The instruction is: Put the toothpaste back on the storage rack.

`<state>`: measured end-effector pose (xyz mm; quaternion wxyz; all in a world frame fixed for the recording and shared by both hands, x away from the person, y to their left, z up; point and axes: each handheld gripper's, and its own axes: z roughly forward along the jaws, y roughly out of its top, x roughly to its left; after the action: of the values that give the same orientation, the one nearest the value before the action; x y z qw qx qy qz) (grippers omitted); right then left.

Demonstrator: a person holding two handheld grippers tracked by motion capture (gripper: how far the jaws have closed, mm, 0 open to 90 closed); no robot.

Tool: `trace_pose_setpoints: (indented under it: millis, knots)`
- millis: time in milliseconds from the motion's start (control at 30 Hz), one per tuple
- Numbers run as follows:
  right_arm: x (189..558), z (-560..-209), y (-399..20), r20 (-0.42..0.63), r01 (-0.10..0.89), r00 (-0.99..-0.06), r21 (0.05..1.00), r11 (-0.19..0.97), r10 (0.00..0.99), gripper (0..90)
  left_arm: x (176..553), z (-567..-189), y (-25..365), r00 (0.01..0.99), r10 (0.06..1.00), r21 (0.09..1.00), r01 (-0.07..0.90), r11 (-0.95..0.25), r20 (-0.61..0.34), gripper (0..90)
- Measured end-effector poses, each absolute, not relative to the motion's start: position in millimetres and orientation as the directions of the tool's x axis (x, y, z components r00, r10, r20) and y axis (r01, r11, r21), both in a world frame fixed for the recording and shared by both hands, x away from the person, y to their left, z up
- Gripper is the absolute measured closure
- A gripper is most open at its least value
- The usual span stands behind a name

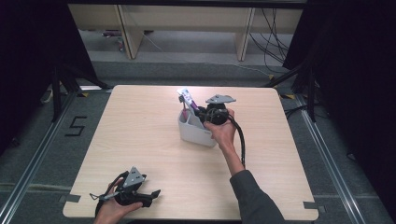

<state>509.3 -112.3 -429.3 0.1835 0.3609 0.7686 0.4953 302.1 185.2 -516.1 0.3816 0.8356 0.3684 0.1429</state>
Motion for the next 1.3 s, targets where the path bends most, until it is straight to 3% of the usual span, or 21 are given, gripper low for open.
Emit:
trace_pose_setpoints:
  millis: [133, 467, 1033, 1167, 1300]
  knots:
    - [506.5, -429.3, -117.5, 0.081, 0.365, -0.672, 0.901, 0.234, 0.736, 79.0, 301.8, -516.1, 185.5, 0.688, 0.725, 0.742, 0.507, -0.439, -0.041, 20.1]
    - [492.1, -417.4, -133.8, 0.069, 0.32, -0.715, 0.917, 0.239, 0.696, 75.7, 302.3, -517.1, 185.7, 0.692, 0.721, 0.739, 0.505, -0.445, -0.039, 20.1]
    - [476.9, -416.7, -146.3, 0.117, 0.352, -0.712, 0.913, 0.208, 0.693, 75.3, 302.3, -516.9, 185.8, 0.689, 0.724, 0.738, 0.509, -0.443, -0.041, 20.1]
    - [478.2, -417.7, -149.2, 0.067, 0.305, -0.723, 0.924, 0.231, 0.687, 75.3, 302.1, -516.9, 185.9, 0.688, 0.725, 0.737, 0.511, -0.443, -0.04, 20.1]
    - [475.0, -418.8, -150.1, 0.111, 0.345, -0.718, 0.914, 0.213, 0.687, 75.2, 302.3, -516.9, 185.8, 0.69, 0.723, 0.737, 0.508, -0.445, -0.039, 20.1]
